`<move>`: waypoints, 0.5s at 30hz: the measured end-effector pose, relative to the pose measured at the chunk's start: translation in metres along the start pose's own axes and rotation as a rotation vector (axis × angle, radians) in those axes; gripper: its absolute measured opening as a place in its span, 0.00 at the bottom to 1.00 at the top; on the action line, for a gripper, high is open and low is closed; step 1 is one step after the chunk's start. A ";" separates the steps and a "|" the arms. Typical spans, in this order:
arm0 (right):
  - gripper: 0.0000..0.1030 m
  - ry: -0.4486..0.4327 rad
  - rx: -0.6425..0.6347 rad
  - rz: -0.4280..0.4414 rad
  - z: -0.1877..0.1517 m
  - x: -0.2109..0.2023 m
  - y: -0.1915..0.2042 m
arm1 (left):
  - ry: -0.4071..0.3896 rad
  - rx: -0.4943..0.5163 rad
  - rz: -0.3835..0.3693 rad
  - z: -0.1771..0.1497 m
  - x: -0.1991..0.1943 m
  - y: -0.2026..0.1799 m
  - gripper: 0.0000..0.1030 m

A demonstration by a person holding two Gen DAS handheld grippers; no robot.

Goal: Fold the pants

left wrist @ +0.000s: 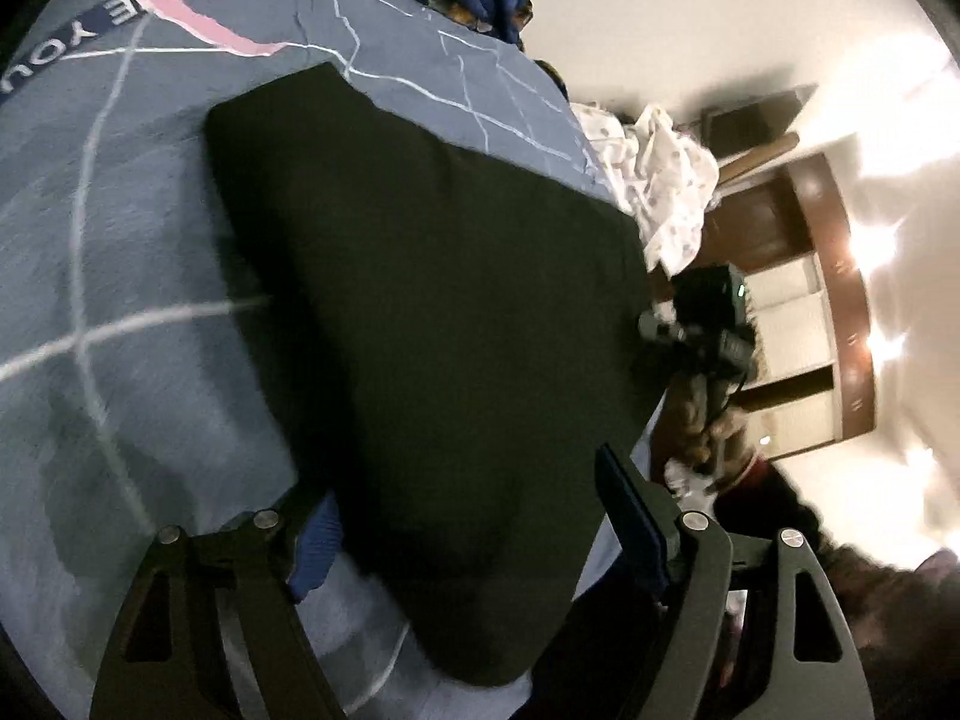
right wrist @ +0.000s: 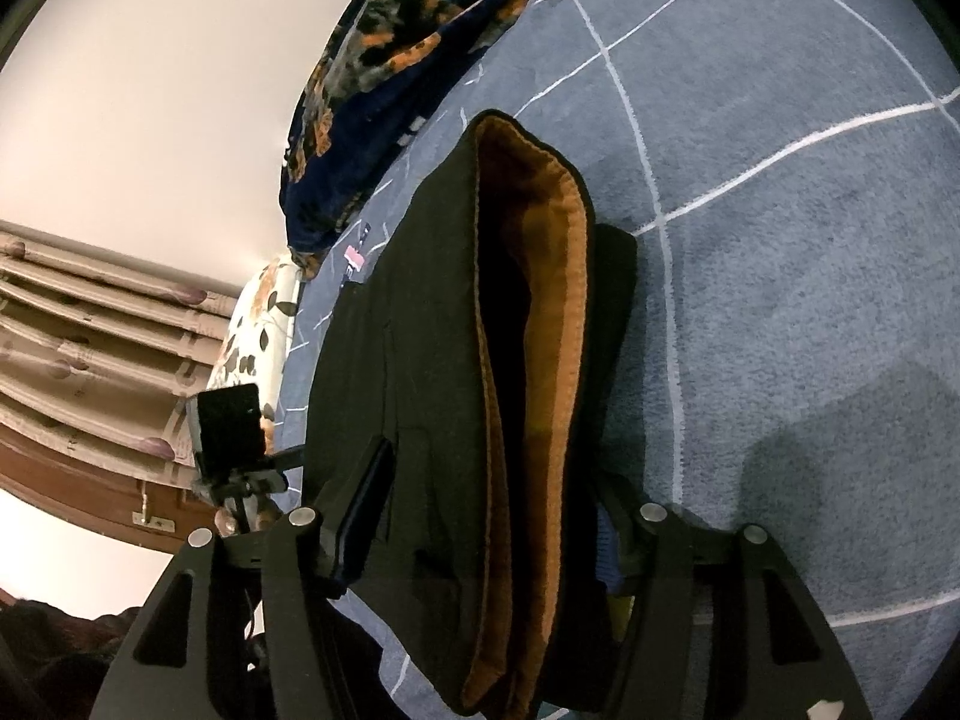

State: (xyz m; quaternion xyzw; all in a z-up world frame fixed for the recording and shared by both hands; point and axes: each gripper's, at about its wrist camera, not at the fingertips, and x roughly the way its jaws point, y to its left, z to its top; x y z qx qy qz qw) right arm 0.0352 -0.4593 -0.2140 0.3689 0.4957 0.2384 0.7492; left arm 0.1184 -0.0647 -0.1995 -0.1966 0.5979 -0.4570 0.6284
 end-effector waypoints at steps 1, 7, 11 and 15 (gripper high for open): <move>0.57 -0.001 -0.001 -0.001 -0.001 0.001 0.001 | 0.002 -0.005 -0.010 0.006 0.004 0.000 0.75; 0.68 -0.012 -0.020 -0.007 -0.002 0.004 0.009 | 0.017 0.042 -0.017 0.020 0.024 -0.012 0.75; 0.70 -0.018 -0.028 -0.014 -0.004 0.005 0.012 | -0.036 0.045 0.034 0.013 0.021 -0.012 0.61; 0.68 -0.019 -0.040 -0.029 -0.002 0.007 0.014 | -0.088 -0.017 0.101 0.007 0.015 0.004 0.21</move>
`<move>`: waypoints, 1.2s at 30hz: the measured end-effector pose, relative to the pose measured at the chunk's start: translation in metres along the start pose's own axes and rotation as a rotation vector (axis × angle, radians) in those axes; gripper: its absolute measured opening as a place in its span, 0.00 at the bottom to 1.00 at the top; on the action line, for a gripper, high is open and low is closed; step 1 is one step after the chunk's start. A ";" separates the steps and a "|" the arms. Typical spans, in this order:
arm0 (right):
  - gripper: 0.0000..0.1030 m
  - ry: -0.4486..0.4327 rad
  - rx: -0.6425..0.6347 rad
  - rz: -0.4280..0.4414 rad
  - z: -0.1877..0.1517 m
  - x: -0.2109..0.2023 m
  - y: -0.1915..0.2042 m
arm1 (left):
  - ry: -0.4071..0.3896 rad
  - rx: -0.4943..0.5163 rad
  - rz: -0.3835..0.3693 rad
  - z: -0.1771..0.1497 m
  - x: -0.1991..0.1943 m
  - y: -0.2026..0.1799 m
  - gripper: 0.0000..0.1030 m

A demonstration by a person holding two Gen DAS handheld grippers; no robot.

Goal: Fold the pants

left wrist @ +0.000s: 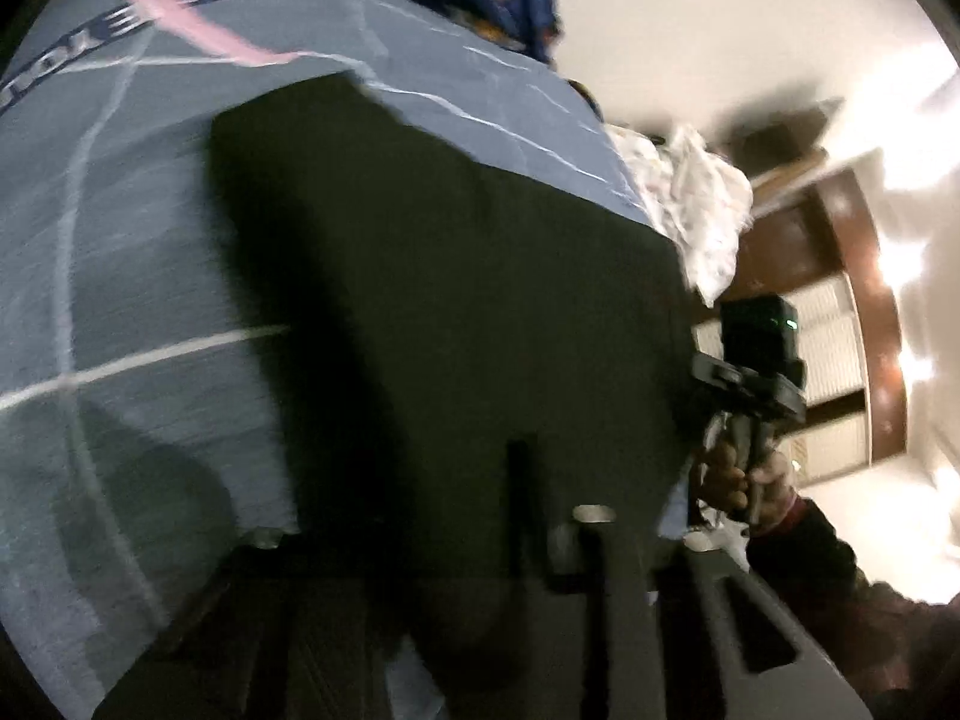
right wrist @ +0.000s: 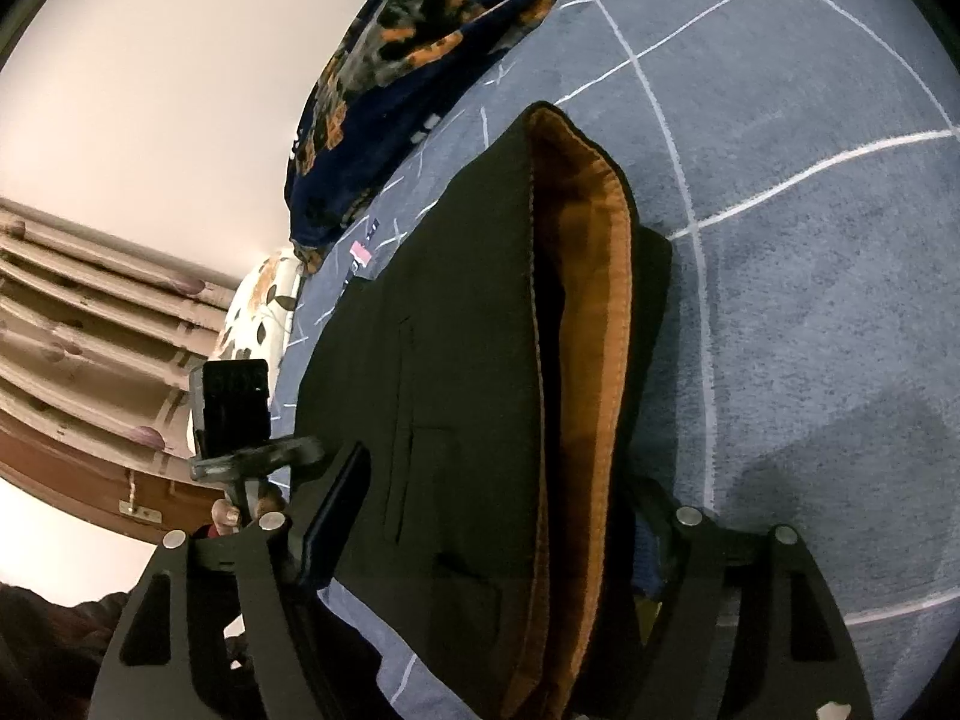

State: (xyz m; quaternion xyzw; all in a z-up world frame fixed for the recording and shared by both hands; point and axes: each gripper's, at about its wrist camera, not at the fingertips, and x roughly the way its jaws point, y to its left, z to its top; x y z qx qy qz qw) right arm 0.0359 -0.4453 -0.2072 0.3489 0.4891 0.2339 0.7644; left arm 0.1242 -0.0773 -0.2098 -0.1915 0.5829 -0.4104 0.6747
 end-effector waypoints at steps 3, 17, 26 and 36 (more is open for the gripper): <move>0.58 0.000 -0.012 -0.047 0.000 0.000 0.000 | -0.012 0.032 0.057 -0.002 0.001 -0.009 0.20; 0.25 -0.023 0.149 0.074 -0.016 0.003 -0.017 | -0.059 0.078 0.175 -0.013 -0.013 -0.032 0.11; 0.42 0.103 0.118 0.057 -0.008 0.006 -0.014 | -0.008 0.049 0.165 -0.015 -0.010 -0.016 0.23; 0.30 0.077 0.107 0.023 -0.015 0.017 -0.002 | -0.056 0.090 0.186 -0.019 -0.006 -0.026 0.18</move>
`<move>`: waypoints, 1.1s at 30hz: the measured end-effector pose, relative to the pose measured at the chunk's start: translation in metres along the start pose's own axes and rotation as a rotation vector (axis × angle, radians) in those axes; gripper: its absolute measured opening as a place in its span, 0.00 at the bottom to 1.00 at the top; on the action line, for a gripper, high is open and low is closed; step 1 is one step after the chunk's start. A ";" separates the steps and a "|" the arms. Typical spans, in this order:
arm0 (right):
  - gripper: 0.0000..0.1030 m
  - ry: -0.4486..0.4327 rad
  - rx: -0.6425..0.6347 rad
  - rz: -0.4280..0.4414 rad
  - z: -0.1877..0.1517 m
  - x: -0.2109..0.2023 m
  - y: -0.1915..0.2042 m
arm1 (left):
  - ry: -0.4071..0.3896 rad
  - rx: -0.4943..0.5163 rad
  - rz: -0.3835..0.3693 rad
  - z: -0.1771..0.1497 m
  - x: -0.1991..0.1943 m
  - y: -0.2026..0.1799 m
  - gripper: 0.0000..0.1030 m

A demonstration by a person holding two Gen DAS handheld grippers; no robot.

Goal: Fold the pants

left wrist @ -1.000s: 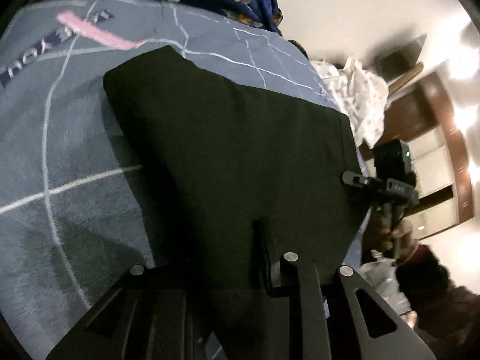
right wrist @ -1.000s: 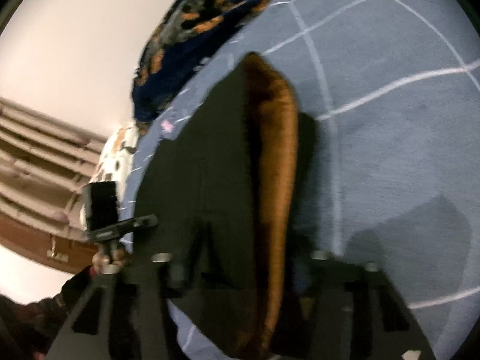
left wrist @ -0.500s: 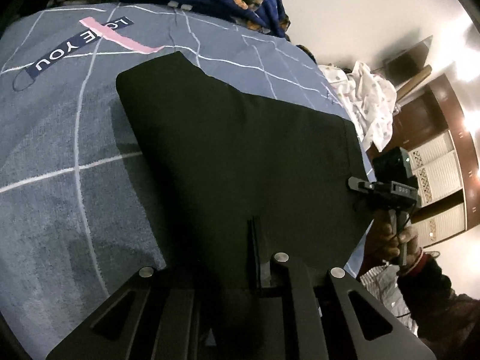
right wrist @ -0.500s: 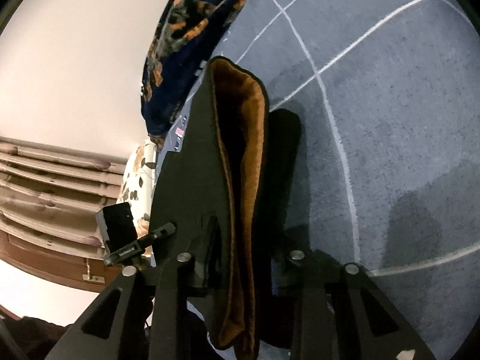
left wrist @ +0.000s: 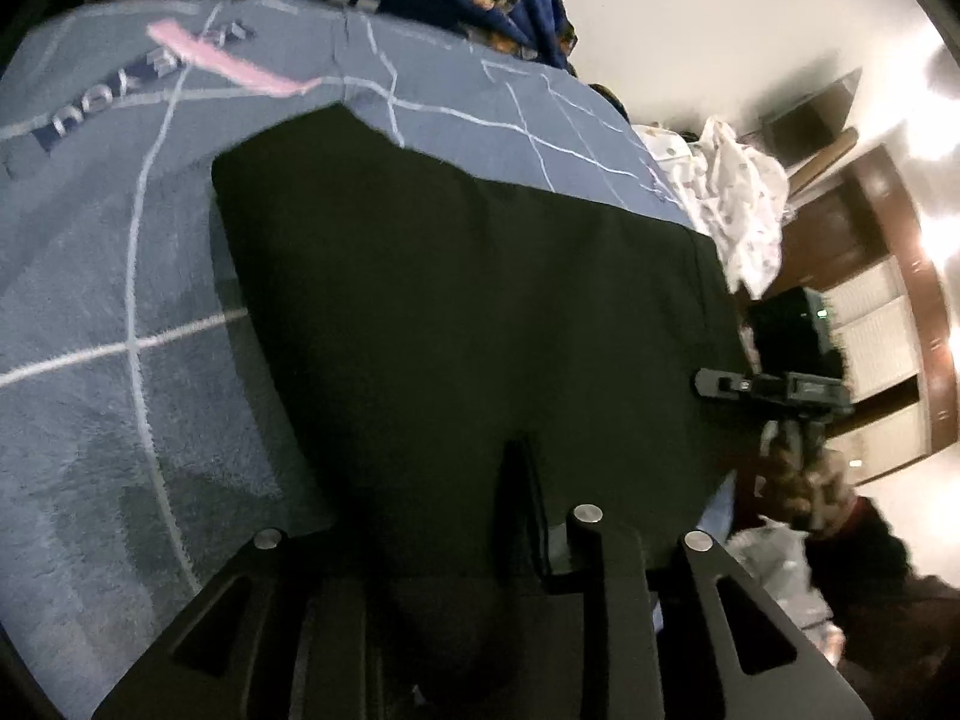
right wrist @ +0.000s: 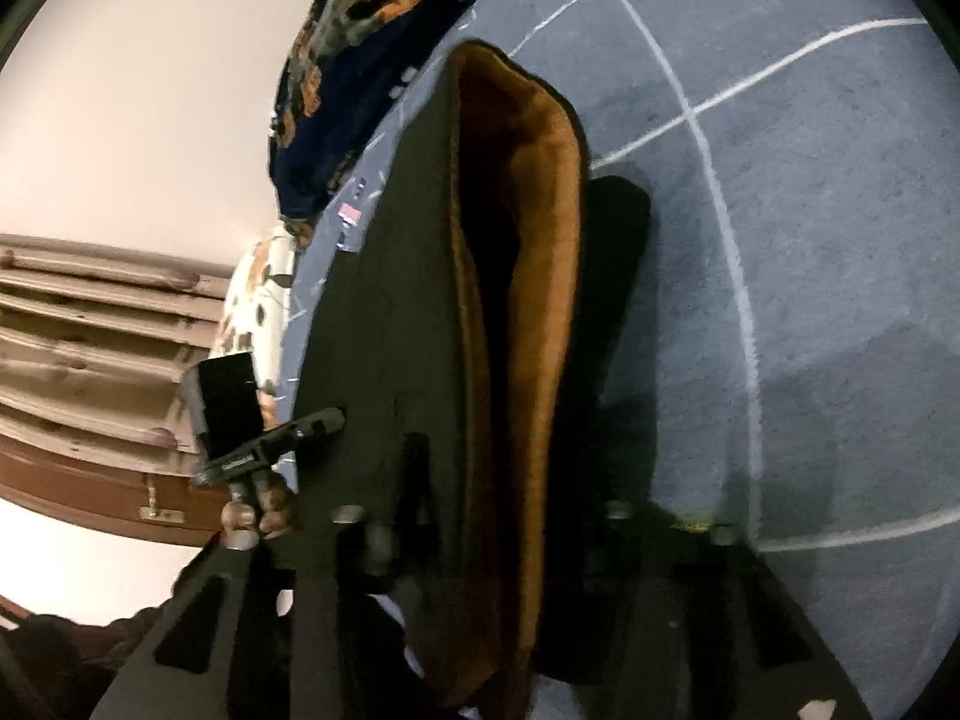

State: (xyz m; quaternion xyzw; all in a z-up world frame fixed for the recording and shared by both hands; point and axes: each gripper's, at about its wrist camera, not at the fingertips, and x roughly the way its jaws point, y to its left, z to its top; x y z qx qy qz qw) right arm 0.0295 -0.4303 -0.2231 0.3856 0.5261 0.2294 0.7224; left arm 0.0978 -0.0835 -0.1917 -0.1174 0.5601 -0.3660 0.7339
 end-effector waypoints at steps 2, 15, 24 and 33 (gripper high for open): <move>0.28 -0.024 0.006 0.010 -0.003 -0.003 0.003 | -0.032 -0.007 0.008 0.000 -0.007 -0.006 0.10; 0.25 -0.053 0.052 0.180 -0.028 0.024 0.041 | -0.116 0.005 0.136 -0.022 -0.065 -0.003 0.09; 0.25 -0.029 0.030 0.200 -0.024 0.054 0.078 | -0.191 0.017 0.237 -0.032 -0.107 0.009 0.09; 0.25 -0.010 -0.008 0.187 -0.020 0.070 0.111 | -0.249 0.041 0.336 -0.028 -0.129 0.016 0.09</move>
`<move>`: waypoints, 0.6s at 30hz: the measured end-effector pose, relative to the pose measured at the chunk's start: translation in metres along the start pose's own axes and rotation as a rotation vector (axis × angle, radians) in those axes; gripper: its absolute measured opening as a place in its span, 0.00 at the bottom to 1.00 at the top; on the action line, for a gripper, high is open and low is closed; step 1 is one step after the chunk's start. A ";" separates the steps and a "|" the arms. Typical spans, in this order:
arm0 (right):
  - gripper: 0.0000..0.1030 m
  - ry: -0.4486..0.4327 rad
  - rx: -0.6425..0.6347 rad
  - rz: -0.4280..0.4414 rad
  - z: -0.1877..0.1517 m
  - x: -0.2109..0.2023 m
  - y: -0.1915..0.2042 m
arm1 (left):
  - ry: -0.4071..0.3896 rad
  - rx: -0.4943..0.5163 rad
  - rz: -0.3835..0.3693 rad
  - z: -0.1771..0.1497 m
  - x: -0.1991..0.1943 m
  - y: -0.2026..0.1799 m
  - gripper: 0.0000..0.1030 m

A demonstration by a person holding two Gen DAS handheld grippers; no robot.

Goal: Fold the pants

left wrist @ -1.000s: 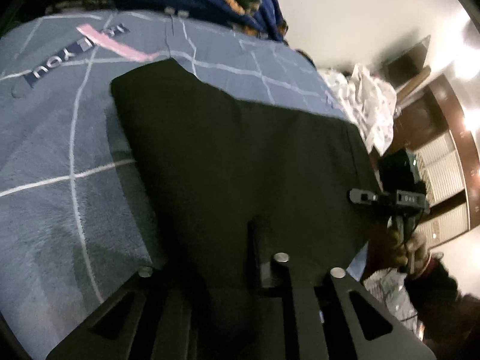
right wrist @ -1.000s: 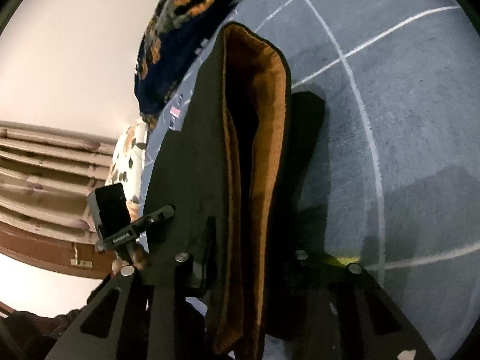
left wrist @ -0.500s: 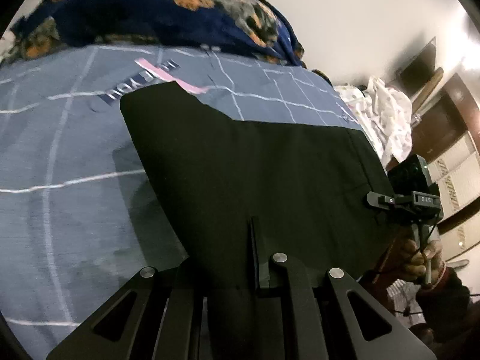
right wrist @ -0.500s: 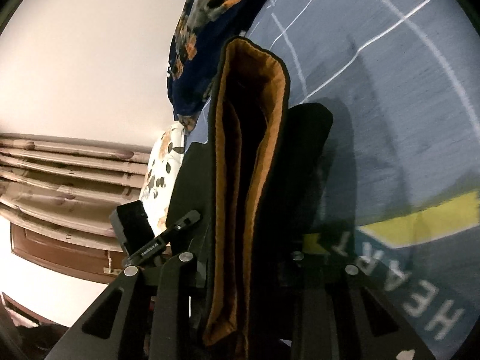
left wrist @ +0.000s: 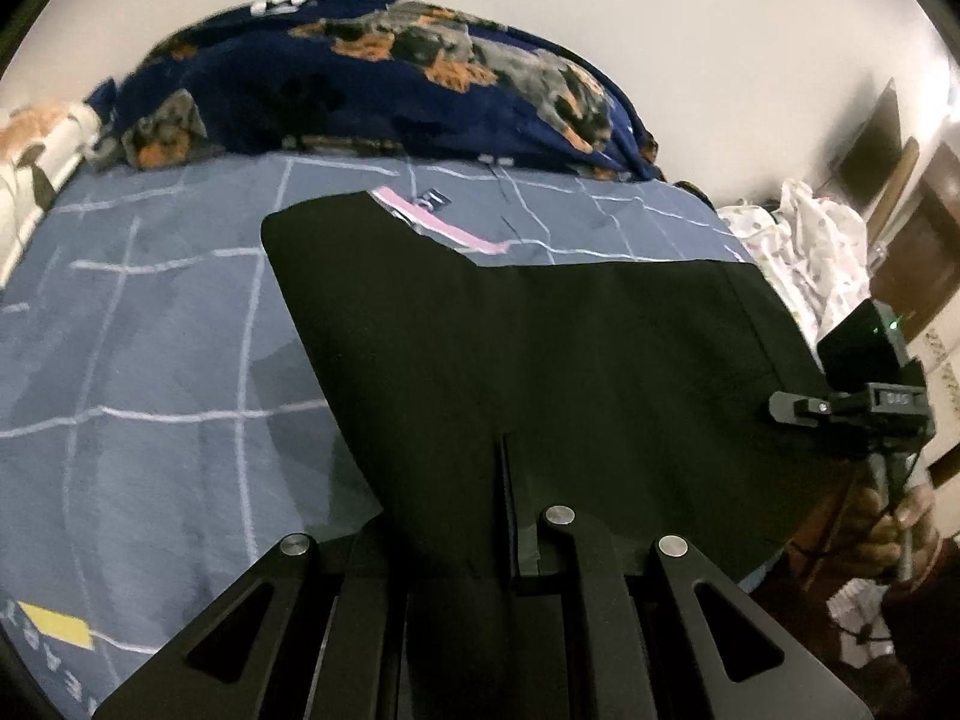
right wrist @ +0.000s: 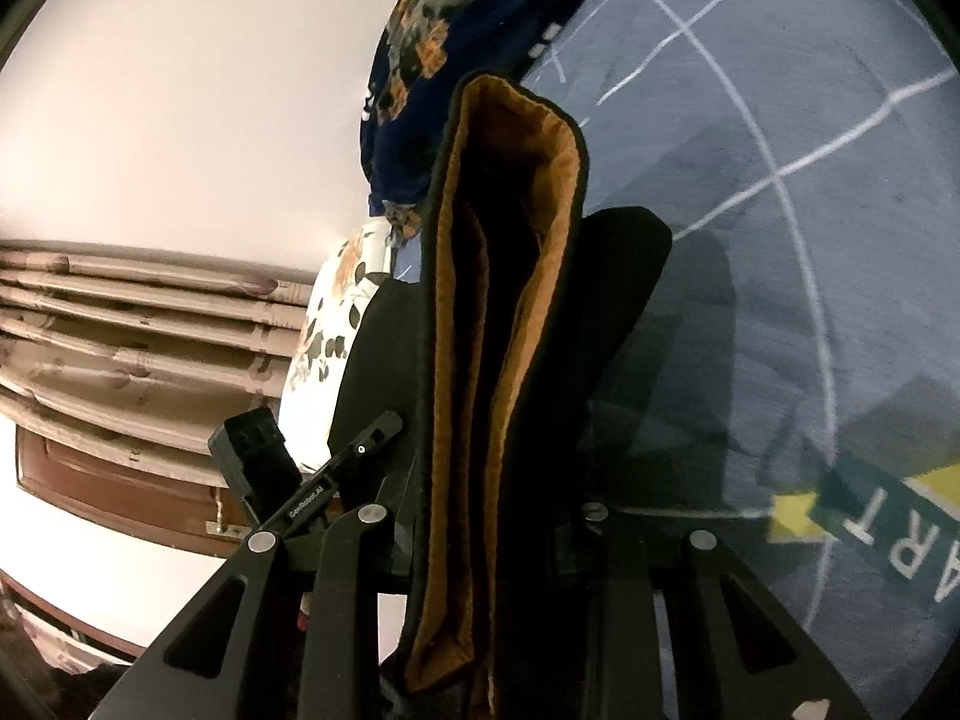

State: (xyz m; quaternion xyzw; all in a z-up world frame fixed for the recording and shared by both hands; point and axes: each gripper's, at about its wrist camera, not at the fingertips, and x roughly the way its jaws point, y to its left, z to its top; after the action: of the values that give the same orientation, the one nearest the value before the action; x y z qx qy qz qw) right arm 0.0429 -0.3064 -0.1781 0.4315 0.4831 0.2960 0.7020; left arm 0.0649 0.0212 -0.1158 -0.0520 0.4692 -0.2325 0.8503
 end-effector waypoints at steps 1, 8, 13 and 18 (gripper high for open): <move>0.25 0.002 -0.003 -0.001 0.000 0.002 0.002 | -0.004 0.005 0.007 0.001 -0.001 0.000 0.09; 0.25 0.018 -0.023 -0.003 0.008 0.015 0.016 | -0.036 0.049 0.073 0.011 -0.006 0.003 0.09; 0.25 0.033 -0.026 -0.003 0.016 0.027 0.022 | -0.044 0.046 0.098 0.018 -0.006 0.013 0.09; 0.25 0.047 -0.024 0.006 0.021 0.036 0.023 | -0.050 0.049 0.128 0.027 -0.005 0.022 0.09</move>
State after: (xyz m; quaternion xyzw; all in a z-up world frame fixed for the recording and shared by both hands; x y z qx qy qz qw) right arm 0.0750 -0.2729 -0.1692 0.4175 0.4945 0.3138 0.6948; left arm 0.0928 0.0395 -0.1038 -0.0069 0.4444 -0.1878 0.8759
